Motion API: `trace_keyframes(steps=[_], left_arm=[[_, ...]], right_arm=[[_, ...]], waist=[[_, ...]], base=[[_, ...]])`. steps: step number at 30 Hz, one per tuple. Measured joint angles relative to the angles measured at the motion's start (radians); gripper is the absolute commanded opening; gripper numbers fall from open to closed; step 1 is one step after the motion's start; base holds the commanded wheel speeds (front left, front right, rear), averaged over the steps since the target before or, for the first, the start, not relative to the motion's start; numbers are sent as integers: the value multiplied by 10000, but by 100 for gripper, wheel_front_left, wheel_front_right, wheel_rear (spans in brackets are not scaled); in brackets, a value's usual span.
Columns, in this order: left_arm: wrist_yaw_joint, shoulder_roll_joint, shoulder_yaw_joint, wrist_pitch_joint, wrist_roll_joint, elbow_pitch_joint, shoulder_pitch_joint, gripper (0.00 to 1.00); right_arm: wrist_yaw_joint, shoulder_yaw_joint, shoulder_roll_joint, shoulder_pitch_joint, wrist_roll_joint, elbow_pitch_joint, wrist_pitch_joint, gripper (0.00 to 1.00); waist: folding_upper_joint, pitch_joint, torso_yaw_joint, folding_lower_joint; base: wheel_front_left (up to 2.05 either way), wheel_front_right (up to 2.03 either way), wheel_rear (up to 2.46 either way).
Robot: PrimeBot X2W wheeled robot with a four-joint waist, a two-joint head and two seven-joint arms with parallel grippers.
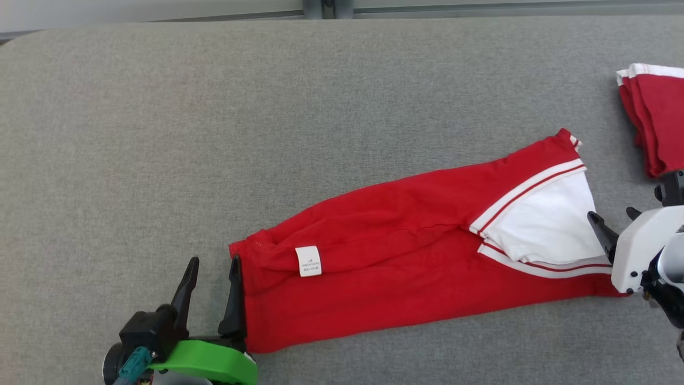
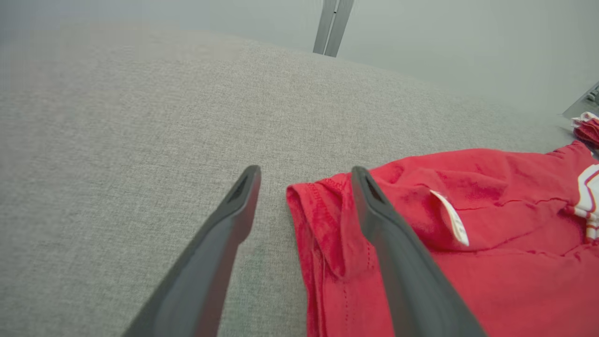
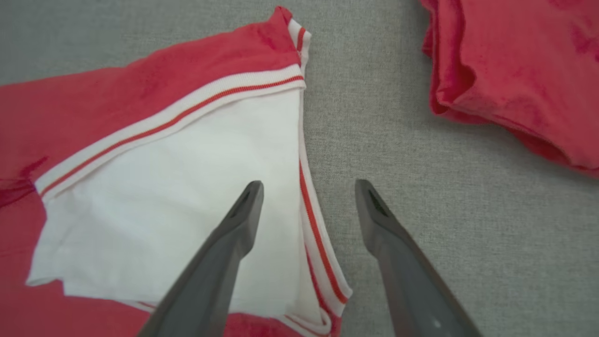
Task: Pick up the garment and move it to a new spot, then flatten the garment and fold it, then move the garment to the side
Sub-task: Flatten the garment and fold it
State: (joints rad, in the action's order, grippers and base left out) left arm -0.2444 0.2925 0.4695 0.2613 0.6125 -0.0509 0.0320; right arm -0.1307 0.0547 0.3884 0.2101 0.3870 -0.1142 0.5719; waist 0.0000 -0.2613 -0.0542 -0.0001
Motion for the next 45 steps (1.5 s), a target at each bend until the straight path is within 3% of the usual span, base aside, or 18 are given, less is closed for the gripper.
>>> trace_keyframes(steps=[6, 13, 14, 15, 16, 21, 27, 31, 34, 37, 40, 45], left_arm=[[746, -1039, -1112, 12, -1350, 176, -213, 100], [1714, -1964, -2230, 12, -2125, 52, -635, 100], [1850, -2067, -2360, 13, -2268, 29, -689, 100], [1985, -2150, -2447, 12, -2316, -4, -721, 100], [2092, -2207, -2500, 13, -2353, -15, -732, 100], [2456, -2383, -2782, 13, -2196, -86, -744, 100], [2347, -2406, -2717, 13, -1593, -130, -880, 100], [2234, -2408, -2681, 13, -1287, -178, -1078, 100], [2155, -2410, -2663, 13, -1181, -176, -1212, 100], [2040, -2412, -2619, 13, -1028, -142, -1262, 100], [2000, -2414, -2422, 13, -940, -128, -1242, 100], [1973, -2418, -2196, 13, -846, -221, -1004, 100]], right_arm=[[-2, -332, 313, 713, -134, -1179, 663, 100], [50, -299, 35, 818, 1664, -1595, 1106, 100], [50, -320, -4, 814, 1848, -1632, 1152, 87], [48, -357, -12, 799, 2010, -1668, 1202, 31], [46, -355, -4, 783, 2159, -1684, 1195, 0], [0, 1181, 33, 905, 2368, -2217, 290, 0], [-2, 2627, 752, 1173, 2468, -1933, 848, 0], [2, 3033, 1135, 1122, 2673, -704, 1733, 0], [2, 2838, 1168, 837, 2861, 642, 2460, 0], [0, 2245, 790, 703, 2970, 2031, 3085, 0], [2, 1246, -38, 547, 2963, 2999, 3615, 0], [2, -832, -1645, -233, 2673, 3555, 3843, 0]], waist=[[0, -330, -488, 0], [0, -340, -990, 0], [0, -283, -1019, 0], [0, -222, -1039, 0], [0, -175, -1056, 0], [0, 66, -1214, 0], [0, 414, -1430, 1], [0, 654, -1593, 0], [0, 824, -1699, 0], [0, 911, -1798, 0], [0, 857, -1851, 0], [0, 708, -2007, 1]], base=[[0, 0, 0], [0, 0, 0], [0, 0, 0], [0, 0, 0], [0, 0, 0], [0, 0, 0], [0, 0, 0], [0, 0, 0], [0, 0, 0], [0, 0, 0], [0, 0, 0], [0, 0, 0]])
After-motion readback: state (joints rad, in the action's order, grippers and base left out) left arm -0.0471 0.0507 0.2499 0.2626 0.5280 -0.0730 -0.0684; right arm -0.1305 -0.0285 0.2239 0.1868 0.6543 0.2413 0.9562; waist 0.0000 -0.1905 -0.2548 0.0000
